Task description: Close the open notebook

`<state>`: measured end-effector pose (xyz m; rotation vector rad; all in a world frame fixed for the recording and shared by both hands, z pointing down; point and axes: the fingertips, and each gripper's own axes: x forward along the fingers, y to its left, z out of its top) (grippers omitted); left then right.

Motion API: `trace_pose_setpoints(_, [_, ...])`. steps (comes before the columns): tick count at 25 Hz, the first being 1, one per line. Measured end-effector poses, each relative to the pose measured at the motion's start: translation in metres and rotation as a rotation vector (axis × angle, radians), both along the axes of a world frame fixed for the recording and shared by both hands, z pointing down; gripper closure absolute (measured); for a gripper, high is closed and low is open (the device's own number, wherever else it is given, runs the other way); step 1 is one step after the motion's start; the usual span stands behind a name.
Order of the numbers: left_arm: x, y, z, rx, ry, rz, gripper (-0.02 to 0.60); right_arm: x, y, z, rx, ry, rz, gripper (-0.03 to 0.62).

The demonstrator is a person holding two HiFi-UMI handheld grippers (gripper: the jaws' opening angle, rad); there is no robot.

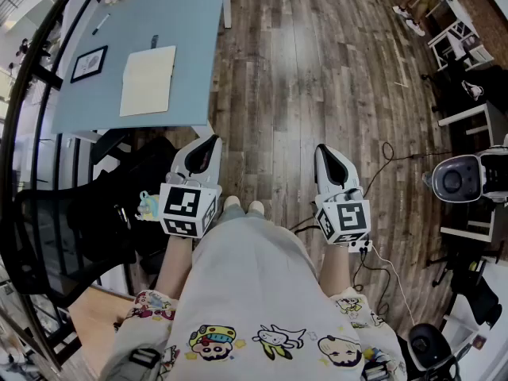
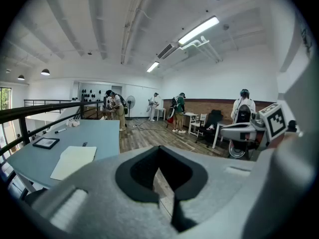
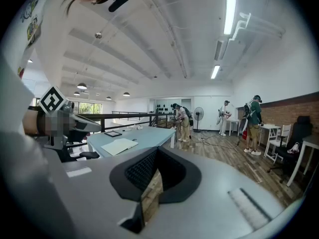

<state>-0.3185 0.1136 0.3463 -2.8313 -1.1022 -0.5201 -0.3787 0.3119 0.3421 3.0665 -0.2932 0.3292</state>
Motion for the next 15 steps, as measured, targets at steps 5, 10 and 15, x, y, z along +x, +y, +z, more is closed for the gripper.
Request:
trace_pose_setpoints(5, [-0.012, -0.001, 0.0, -0.014, 0.008, -0.026, 0.583, -0.015, 0.007, 0.003, 0.007, 0.004, 0.003, 0.588])
trace_pose_setpoints(10, [-0.02, 0.001, -0.004, -0.016, 0.024, -0.056, 0.583, -0.027, 0.013, -0.001, -0.009, 0.028, 0.002, 0.588])
trace_pose_setpoints(15, [-0.025, 0.005, -0.004, -0.027, 0.009, -0.07, 0.531, -0.029, 0.017, -0.002, -0.006, 0.032, -0.022, 0.571])
